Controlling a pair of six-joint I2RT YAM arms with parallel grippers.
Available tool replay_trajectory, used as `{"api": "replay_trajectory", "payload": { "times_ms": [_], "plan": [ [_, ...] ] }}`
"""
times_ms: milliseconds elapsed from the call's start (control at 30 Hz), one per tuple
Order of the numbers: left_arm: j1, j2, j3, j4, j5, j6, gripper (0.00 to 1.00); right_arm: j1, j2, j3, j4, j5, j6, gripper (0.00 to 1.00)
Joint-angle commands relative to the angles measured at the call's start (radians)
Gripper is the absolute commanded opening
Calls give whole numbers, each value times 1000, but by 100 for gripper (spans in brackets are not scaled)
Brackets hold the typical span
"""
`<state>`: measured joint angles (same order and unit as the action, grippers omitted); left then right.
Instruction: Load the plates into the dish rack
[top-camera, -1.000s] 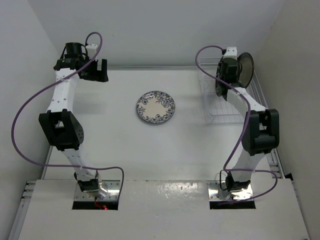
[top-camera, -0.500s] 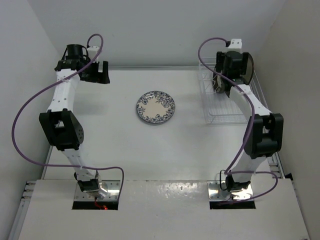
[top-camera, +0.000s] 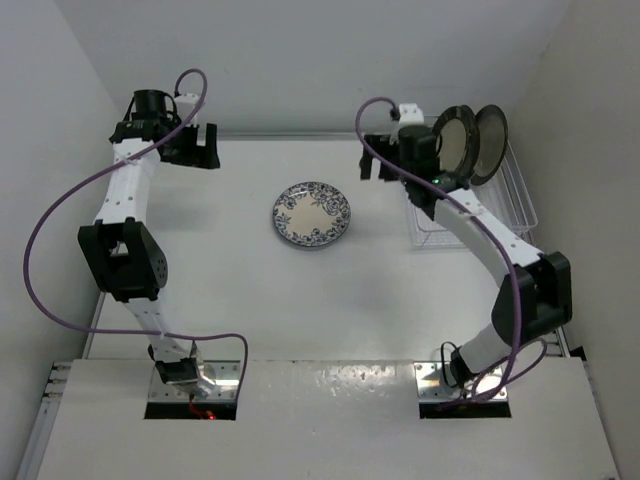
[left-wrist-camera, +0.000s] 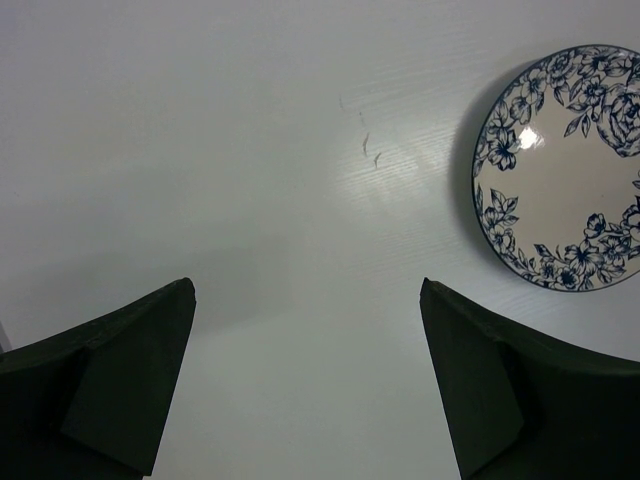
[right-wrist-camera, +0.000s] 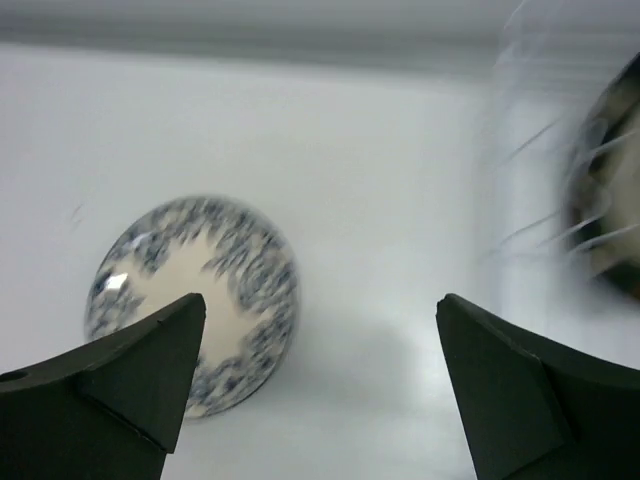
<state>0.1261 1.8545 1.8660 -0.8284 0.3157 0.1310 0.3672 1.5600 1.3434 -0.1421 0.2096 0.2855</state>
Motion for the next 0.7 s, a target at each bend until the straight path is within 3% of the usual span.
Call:
{"api": "replay_trajectory", "payload": {
  "times_ms": [0, 167, 300, 500, 667],
  "plan": [
    [7, -71, -14, 5, 16, 10, 100, -1, 78, -169, 83, -232, 349, 96],
    [-2, -103, -33, 5, 5, 19, 100, 58, 199, -145, 134, -144, 415, 94],
    [-2, -123, -42, 5, -13, 30, 100, 52, 294, -182, 252, -183, 532, 89],
    [-2, -132, -42, 5, -23, 30, 100, 35, 405, -210, 288, -205, 618, 78],
    [-2, -132, -42, 5, -23, 39, 100, 10, 482, -248, 369, -330, 670, 71]
  ]
}}
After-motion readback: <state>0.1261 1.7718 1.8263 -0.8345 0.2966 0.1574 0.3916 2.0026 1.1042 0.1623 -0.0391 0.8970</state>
